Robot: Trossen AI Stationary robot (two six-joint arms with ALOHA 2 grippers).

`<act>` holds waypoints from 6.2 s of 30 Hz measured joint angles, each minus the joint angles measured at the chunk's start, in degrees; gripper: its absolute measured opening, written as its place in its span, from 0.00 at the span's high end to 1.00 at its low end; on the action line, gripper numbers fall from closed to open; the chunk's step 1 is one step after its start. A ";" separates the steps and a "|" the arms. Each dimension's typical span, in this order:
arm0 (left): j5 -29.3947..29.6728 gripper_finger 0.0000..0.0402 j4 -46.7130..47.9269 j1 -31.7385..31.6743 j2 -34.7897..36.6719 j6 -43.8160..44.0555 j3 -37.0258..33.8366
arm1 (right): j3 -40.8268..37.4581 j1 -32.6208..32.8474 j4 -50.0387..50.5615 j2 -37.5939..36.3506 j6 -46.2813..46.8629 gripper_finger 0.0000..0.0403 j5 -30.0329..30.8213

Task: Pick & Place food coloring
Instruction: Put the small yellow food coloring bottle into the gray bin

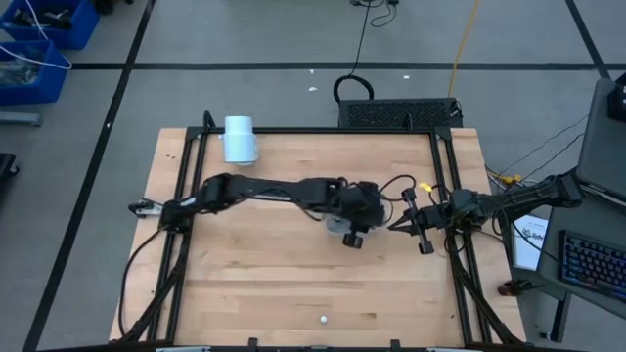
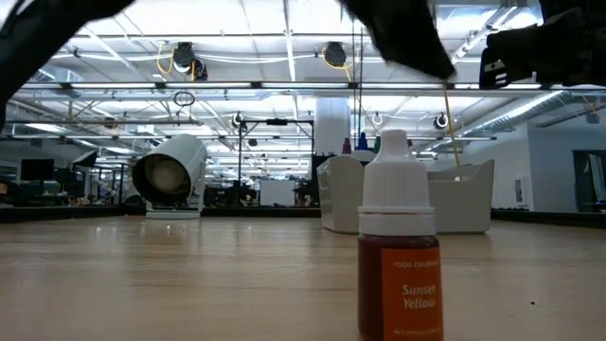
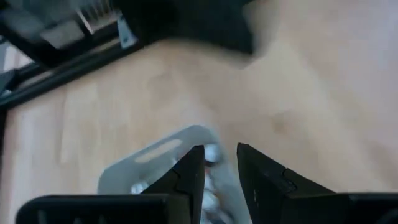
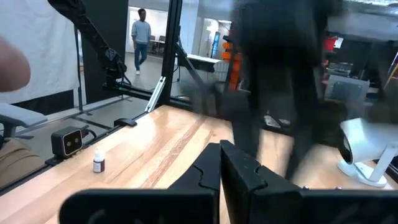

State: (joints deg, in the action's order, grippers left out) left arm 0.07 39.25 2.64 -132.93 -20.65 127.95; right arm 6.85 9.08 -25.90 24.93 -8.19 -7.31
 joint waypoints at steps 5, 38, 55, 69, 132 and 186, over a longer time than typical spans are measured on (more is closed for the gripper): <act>0.52 0.82 19.25 4.61 9.50 5.39 5.37 | 0.00 0.00 0.01 -0.02 -0.88 1.00 0.00; 18.04 1.00 -53.45 9.58 100.01 22.37 -109.73 | 10.22 10.70 -6.86 25.37 1.38 1.00 10.32; -4.29 1.00 -33.42 -9.04 122.53 18.75 -117.38 | 32.58 14.82 7.97 48.74 -0.81 1.00 10.27; -10.19 0.99 -46.54 -14.58 122.07 23.79 -127.37 | 62.91 20.93 36.29 69.26 4.28 1.00 10.30; -7.32 0.88 -45.03 -14.55 121.97 21.37 -127.35 | 76.13 24.39 33.52 95.35 7.76 0.89 7.15; -6.96 0.88 -46.85 -14.55 121.95 19.27 -127.35 | 26.41 -15.66 40.33 40.42 7.72 0.88 12.86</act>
State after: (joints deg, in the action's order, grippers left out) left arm -6.89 -7.60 -11.90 -10.98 -1.38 0.60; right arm 33.27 -6.57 14.43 65.34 -0.47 5.55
